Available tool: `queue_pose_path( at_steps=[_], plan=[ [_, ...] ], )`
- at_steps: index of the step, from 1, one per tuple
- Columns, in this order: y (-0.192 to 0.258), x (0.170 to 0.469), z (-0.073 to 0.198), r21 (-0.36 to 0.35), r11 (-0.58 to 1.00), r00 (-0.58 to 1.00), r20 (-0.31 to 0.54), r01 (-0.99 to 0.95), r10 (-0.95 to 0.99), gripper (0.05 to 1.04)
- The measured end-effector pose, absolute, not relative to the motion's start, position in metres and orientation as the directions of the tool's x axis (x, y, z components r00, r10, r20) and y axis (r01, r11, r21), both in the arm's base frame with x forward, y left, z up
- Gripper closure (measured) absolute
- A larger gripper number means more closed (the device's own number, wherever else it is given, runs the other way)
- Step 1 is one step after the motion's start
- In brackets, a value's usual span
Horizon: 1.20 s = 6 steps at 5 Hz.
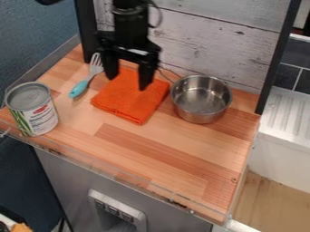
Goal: Move the can to the bottom right corner of the table
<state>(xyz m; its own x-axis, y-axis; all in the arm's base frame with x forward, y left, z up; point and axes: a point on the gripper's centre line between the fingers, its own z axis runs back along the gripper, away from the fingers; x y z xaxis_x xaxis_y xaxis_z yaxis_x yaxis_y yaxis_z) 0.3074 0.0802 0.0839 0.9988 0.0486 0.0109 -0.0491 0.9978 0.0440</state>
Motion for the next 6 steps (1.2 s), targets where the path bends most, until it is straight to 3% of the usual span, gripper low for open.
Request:
queue_pose_path(
  at_steps=[1, 2, 4, 5, 6],
  plan=[
    [0.135, 0.285, 0.097, 0.087, 0.98, 0.984, -0.001, -0.178, 0.178, 0.082],
    [0.177, 0.282, 0.113, 0.117, 0.966, 0.973, 0.032, -0.232, 0.23, 0.082],
    [0.271, 0.256, 0.099, 0.103, 0.952, 0.957, -0.019, -0.287, 0.29, 0.082],
    [0.284, 0.237, 0.084, 0.079, 0.948, 0.949, -0.041, -0.308, 0.312, 0.082],
    [0.267, 0.227, 0.059, 0.04, 0.958, 0.954, -0.087, -0.283, 0.286, 0.082]
  ],
)
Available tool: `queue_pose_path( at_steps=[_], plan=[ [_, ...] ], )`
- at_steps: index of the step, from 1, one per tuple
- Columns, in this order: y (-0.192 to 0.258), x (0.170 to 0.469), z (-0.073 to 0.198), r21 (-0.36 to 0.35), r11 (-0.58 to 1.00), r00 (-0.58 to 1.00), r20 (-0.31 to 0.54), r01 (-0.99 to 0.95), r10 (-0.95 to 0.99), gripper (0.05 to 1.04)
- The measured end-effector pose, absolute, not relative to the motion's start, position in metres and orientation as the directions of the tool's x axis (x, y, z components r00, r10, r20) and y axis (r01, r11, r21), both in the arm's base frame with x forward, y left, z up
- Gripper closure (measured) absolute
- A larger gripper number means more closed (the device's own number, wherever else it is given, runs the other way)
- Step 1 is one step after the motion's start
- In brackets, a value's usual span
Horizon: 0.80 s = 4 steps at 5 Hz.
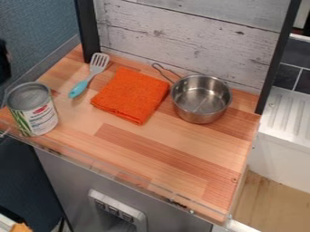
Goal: Move the can to the bottom right corner of the table
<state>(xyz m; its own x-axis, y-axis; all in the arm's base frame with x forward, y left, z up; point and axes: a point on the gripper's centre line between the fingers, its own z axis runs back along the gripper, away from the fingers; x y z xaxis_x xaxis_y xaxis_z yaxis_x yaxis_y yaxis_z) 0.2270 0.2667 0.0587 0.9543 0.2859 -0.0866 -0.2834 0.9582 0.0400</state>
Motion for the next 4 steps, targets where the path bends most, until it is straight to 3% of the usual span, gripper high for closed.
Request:
queue_pose_path(
  at_steps=[2, 4],
  plan=[
    [0.215, 0.233, 0.035, 0.008, 0.977, 0.97, -0.123, -0.212, 0.212, 0.083],
    [0.154, 0.256, 0.034, -0.007, 0.998, 0.994, -0.092, -0.065, 0.065, 0.083]
  ],
)
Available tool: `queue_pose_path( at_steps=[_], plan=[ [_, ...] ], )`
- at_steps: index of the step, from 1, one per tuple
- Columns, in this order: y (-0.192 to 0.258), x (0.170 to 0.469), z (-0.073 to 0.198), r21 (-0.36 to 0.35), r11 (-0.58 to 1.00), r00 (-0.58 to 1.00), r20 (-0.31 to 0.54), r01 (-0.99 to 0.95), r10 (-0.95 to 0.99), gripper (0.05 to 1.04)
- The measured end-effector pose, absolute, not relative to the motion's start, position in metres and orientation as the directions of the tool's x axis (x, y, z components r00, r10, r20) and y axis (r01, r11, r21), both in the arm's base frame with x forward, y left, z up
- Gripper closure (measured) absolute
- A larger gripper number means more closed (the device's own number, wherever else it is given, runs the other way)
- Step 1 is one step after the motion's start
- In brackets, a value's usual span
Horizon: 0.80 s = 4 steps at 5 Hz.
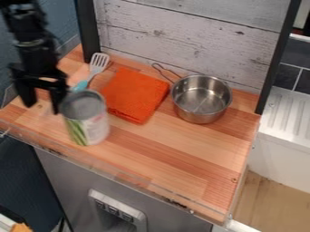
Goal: Move the can to the bottom right corner of the table
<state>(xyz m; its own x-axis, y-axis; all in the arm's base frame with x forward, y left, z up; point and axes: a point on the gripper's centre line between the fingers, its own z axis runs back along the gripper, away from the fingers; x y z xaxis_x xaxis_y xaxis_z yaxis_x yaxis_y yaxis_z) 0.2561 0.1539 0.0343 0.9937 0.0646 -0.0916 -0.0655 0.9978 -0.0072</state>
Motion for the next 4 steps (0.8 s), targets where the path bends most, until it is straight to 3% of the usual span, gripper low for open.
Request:
queue_pose_path(
  at_steps=[2, 4],
  plan=[
    [0.067, 0.288, 0.035, -0.016, 0.986, 0.985, -0.053, 0.165, -0.166, 0.083],
    [0.007, 0.295, 0.028, -0.054, 0.961, 0.959, -0.067, 0.272, -0.275, 0.083]
  ],
)
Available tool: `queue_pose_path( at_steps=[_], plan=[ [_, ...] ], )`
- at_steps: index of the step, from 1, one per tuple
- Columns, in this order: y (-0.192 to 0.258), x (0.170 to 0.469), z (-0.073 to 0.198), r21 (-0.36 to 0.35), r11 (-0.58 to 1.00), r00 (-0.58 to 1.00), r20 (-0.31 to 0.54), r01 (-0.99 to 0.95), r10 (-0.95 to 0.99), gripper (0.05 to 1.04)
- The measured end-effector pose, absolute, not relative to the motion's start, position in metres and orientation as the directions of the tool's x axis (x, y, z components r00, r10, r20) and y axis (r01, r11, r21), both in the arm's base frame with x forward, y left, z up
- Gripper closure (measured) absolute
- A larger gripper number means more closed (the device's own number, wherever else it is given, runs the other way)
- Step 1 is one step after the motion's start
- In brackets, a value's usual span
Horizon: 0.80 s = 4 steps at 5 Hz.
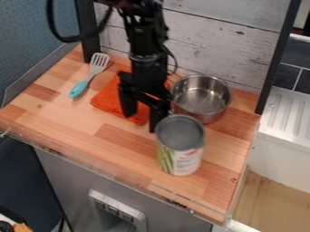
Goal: Move the can to the bottom right corner of the table
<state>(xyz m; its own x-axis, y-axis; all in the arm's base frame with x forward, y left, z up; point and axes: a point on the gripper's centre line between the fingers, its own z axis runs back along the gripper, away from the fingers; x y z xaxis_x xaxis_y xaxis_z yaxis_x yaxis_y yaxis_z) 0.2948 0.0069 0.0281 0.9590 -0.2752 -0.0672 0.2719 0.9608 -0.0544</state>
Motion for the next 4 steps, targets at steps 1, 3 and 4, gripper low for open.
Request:
queue_pose_path(
  at_steps=[1, 3, 4],
  plan=[
    [-0.009, 0.296, 0.029, -0.054, 0.951, 0.949, -0.07, 0.304, -0.308, 0.083],
    [-0.002, 0.298, 0.063, 0.017, 0.959, 0.959, -0.003, 0.284, -0.284, 0.083],
    [0.001, 0.294, 0.08, 0.045, 0.959, 0.959, 0.031, 0.279, -0.281, 0.083]
  ],
)
